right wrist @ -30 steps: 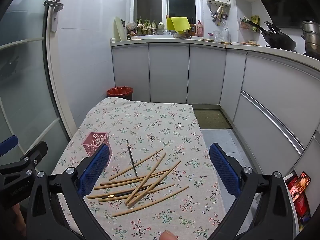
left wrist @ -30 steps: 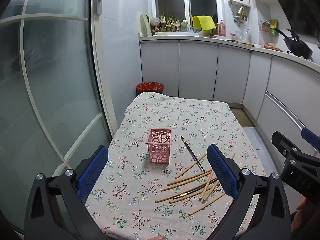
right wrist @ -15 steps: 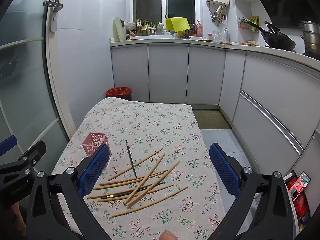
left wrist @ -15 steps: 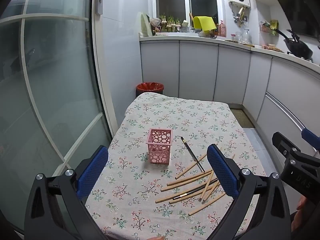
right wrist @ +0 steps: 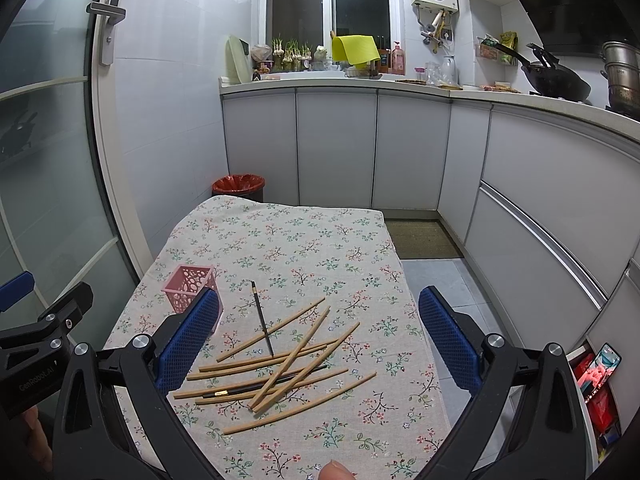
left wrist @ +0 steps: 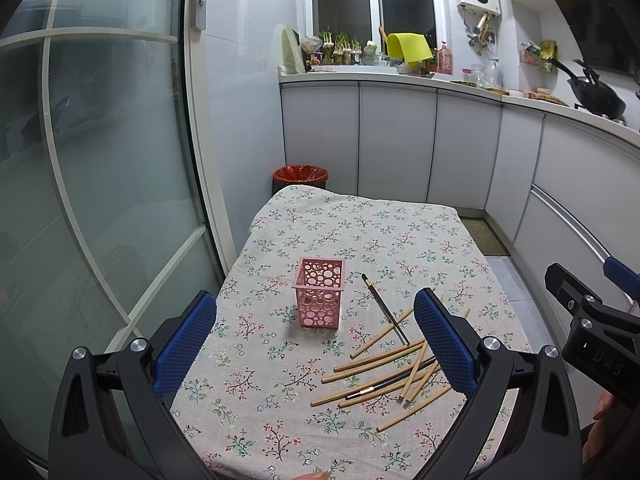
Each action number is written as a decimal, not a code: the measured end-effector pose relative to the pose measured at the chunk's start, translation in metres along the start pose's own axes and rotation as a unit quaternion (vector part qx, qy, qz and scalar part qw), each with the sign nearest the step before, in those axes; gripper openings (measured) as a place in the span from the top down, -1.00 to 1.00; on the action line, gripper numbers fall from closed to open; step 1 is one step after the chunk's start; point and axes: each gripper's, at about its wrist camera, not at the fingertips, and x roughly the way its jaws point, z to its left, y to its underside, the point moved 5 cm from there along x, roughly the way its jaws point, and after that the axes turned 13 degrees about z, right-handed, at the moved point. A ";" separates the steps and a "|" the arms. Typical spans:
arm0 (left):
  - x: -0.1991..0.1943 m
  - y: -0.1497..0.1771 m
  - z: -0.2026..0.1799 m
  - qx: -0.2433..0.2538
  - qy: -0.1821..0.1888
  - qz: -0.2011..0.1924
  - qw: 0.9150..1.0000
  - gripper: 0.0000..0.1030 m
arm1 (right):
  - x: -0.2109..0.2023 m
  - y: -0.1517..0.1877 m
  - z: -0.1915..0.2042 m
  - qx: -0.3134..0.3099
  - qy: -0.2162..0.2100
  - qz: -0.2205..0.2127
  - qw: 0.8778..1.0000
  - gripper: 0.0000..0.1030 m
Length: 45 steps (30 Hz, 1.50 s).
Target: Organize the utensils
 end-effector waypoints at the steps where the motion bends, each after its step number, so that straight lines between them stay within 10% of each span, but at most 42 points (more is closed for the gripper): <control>1: -0.001 -0.001 0.000 0.000 0.000 0.000 1.000 -0.87 | 0.000 0.000 0.000 0.000 0.000 0.000 1.000 -0.86; 45: 0.002 -0.003 0.003 0.000 0.000 -0.003 1.000 -0.87 | -0.004 -0.002 -0.001 0.000 0.000 -0.002 1.000 -0.86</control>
